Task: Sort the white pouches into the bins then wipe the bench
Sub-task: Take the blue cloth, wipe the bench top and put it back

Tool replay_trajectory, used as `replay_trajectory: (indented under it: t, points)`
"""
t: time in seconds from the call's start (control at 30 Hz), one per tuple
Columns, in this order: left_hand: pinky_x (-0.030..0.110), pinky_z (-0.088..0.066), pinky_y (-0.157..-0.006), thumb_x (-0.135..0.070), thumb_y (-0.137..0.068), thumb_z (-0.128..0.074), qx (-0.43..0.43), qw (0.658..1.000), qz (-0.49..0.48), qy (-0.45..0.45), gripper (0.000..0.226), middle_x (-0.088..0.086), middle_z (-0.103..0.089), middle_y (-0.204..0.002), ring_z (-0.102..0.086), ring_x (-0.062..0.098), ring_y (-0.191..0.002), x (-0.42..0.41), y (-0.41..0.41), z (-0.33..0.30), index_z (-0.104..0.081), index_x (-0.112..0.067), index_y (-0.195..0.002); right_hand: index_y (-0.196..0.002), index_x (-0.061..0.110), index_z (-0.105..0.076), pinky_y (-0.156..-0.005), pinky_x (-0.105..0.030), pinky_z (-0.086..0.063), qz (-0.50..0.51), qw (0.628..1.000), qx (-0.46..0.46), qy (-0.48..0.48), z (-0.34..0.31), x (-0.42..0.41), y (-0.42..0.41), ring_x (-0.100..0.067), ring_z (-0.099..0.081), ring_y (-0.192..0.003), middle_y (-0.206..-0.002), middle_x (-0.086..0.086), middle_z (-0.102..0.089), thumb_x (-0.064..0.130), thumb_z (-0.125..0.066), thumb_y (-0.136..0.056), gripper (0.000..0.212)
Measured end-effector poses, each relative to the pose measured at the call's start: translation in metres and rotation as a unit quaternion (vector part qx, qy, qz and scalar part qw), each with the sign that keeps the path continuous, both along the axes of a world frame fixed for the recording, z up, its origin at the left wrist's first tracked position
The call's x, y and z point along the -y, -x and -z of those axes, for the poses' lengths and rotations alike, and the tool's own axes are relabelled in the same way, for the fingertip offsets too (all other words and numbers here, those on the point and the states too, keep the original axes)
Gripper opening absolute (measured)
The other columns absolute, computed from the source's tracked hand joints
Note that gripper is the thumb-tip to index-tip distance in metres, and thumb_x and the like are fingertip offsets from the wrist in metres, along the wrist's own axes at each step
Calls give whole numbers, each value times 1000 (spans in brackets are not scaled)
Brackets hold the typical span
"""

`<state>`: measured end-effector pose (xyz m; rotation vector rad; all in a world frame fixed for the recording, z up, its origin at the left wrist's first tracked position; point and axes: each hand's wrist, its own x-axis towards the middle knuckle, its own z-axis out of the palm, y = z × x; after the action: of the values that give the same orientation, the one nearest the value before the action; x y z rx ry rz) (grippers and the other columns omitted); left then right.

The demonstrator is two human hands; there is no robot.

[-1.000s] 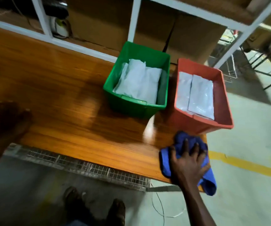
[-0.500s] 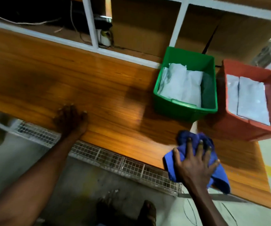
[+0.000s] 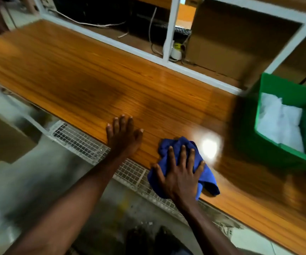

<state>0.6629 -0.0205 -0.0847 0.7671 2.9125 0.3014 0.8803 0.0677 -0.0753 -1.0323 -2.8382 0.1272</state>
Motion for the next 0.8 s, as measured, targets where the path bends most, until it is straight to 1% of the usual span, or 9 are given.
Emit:
replay_trajectory:
  t: [0.13,0.27,0.33,0.47,0.53,0.67,0.73,0.8]
  points:
    - [56,5,-118,-71,-94,-11,7,999,1,35,79,6,4,-166,7,32,-152,30,58,-7,2,-26,-158,-154,29,-35,-115,-71,-7,-47,999,8,7,-1,19,55,-39,-9,-153,-164,-13,-26,83,-27,-89,85]
    - [54,9,-119,-74,-91,-6,21,999,-1,43,82,5,14,-165,14,29,-151,58,117,-7,10,-28,-156,-154,26,-37,-112,-73,-11,-87,996,12,-8,1,40,107,-43,-16,-151,-161,-16,-31,82,-29,-89,86]
    - [54,8,-119,-75,-90,-4,23,998,-4,54,83,4,16,-165,15,28,-151,70,144,-6,10,-27,-156,-154,26,-36,-112,-73,-11,-102,995,12,-5,3,53,136,-44,-16,-151,-162,-17,-29,81,-30,-89,86]
    - [55,6,-120,-74,-90,-6,14,998,-11,56,84,4,12,-166,11,29,-152,95,201,-6,5,-25,-157,-153,25,-38,-113,-74,-8,-128,992,12,1,2,81,196,-44,-16,-151,-161,-18,-30,80,-30,-88,86]
    - [54,5,-120,-73,-92,-6,12,998,-12,61,82,5,10,-166,11,30,-152,110,227,-8,6,-25,-157,-152,26,-41,-113,-73,-7,-141,990,9,10,-1,95,227,-43,-17,-151,-161,-17,-31,80,-31,-87,85]
    - [55,-1,-121,-71,-90,-3,6,999,-5,48,81,5,2,-167,5,31,-152,134,267,-11,0,-26,-157,-151,26,-42,-113,-73,-10,-173,984,8,30,-5,121,290,-44,-20,-150,-159,-17,-34,79,-36,-87,84]
    - [56,-5,-120,-70,-89,-5,3,999,-16,40,81,5,-4,-166,0,31,-152,149,287,-11,-4,-26,-157,-151,26,-42,-113,-73,-10,-190,981,11,34,-3,135,323,-44,-20,-150,-160,-17,-34,79,-37,-87,83]
    - [57,-4,-120,-70,-91,-8,6,999,-34,34,78,5,-4,-166,0,30,-152,169,313,-9,-5,-28,-157,-152,26,-41,-114,-73,-10,-203,978,14,37,-2,149,354,-44,-19,-150,-160,-17,-34,79,-37,-87,83]
